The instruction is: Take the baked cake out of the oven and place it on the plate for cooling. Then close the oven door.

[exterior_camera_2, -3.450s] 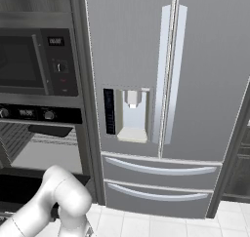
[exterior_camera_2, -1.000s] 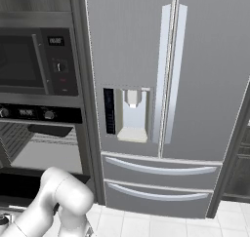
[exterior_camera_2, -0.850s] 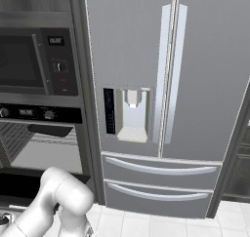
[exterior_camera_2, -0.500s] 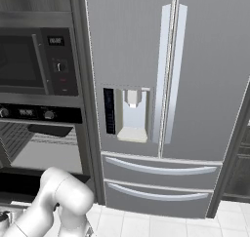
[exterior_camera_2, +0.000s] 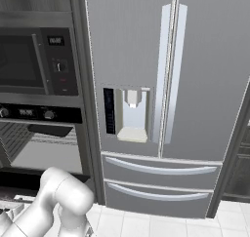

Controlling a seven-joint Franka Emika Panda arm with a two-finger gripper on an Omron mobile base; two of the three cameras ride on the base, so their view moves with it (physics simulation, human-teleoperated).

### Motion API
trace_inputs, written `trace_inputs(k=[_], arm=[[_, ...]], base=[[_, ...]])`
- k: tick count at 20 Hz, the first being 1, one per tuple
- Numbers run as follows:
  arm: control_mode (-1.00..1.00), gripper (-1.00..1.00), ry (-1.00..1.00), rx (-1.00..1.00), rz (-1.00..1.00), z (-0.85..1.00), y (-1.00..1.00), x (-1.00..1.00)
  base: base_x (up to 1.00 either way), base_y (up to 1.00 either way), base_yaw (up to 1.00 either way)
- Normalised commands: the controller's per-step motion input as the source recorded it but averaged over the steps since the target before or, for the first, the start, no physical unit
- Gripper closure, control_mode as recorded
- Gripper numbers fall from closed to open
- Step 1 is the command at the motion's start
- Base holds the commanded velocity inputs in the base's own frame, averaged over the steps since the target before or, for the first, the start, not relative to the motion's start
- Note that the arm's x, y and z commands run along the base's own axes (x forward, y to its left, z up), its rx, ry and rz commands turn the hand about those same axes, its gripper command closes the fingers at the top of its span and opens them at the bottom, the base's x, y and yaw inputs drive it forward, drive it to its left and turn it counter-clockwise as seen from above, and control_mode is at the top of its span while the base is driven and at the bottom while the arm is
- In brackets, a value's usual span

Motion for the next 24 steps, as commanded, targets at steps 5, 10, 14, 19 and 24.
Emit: trace_inputs(k=[5, 10, 14, 19, 24], arm=[[-1.00, -1.00, -0.02, -0.01, -0.07, 0.51, 0.25, 0.62], [-1.00, -1.00, 0.00, -0.01, -0.07, 0.50, 0.25, 0.67], [-1.00, -1.00, -0.14, -0.01, -0.01, 0.51, 0.25, 0.69], [-1.00, -1.00, -0.24, -0.02, -0.01, 0.48, 0.25, 0.71], [-1.00, -1.00, -0.13, -0.01, -0.04, 0.40, 0.22, 0.79]], base=[[0.00, 0.00, 0.00], [0.00, 0.00, 0.00], [0.00, 0.00, 0.00], [0.00, 0.00, 0.00], [0.00, 0.00, 0.00]])
